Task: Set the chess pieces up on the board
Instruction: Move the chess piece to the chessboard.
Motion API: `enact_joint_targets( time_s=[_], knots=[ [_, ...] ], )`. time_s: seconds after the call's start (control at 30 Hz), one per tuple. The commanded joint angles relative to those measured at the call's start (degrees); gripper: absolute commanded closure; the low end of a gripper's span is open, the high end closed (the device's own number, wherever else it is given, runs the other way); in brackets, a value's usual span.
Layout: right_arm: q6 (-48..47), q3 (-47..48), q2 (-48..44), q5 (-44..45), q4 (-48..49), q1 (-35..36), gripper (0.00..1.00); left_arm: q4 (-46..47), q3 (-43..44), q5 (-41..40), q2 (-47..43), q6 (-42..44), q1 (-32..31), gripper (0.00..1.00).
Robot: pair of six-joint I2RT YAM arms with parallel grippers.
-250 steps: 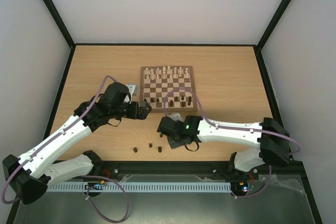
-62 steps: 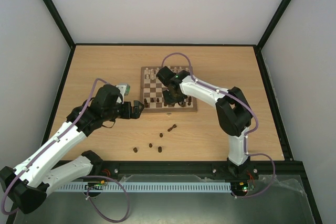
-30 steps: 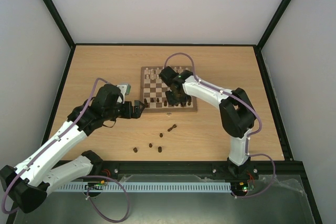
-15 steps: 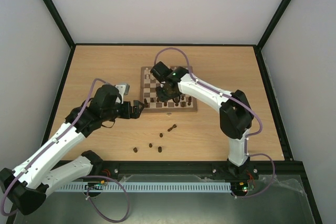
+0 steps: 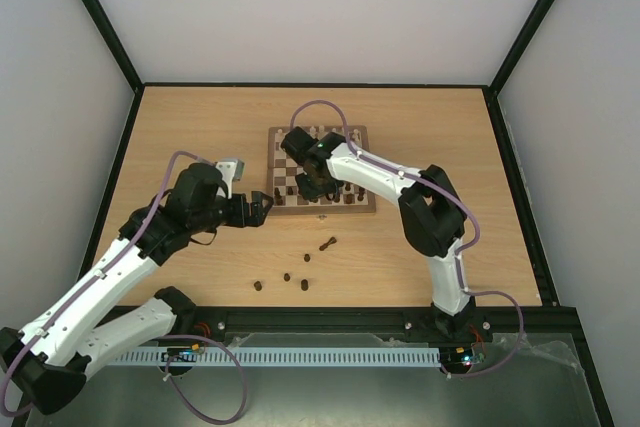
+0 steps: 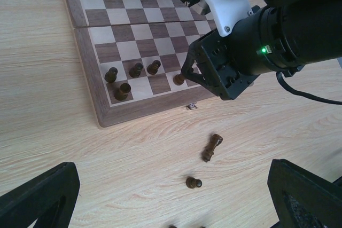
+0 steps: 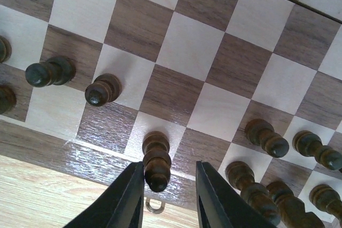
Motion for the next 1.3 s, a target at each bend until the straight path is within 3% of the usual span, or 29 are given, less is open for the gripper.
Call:
enact_joint_targets(
  time_s=[0.0, 0.2, 0.9, 0.97, 1.17, 1.27],
  knots=[
    [0.15, 0.81, 1.21, 0.01, -3.04, 0.33, 0.75, -1.44, 1.13, -0.59, -1.0, -0.11, 0.36, 0.0],
    [-0.18, 1.53, 1.86, -1.8, -2.76, 0.34, 0.92, -1.71, 1.04, -0.82, -1.38, 0.01, 0.4, 0.01],
    [-1.08, 6.86, 4.96, -2.43, -3.98, 2.71, 0.92, -1.83, 0.69, -1.02, -1.64, -0.03, 0.56, 0.0],
    [-1.09, 6.8, 4.89, -2.2, -4.04, 2.72, 0.9, -1.73, 0.69, -0.99, -1.64, -0.12, 0.5, 0.01],
    [-0.82, 6.22, 2.41, -1.72, -3.67, 2.69, 0.71, -1.94, 0.94, -0.96, -1.67, -0.2, 0.52, 0.0],
    [-0.78, 6.04, 0.25, -2.29, -3.63, 2.72, 0.68, -2.07, 1.34, -1.09, -1.64, -0.22, 0.56, 0.01]
  ],
)
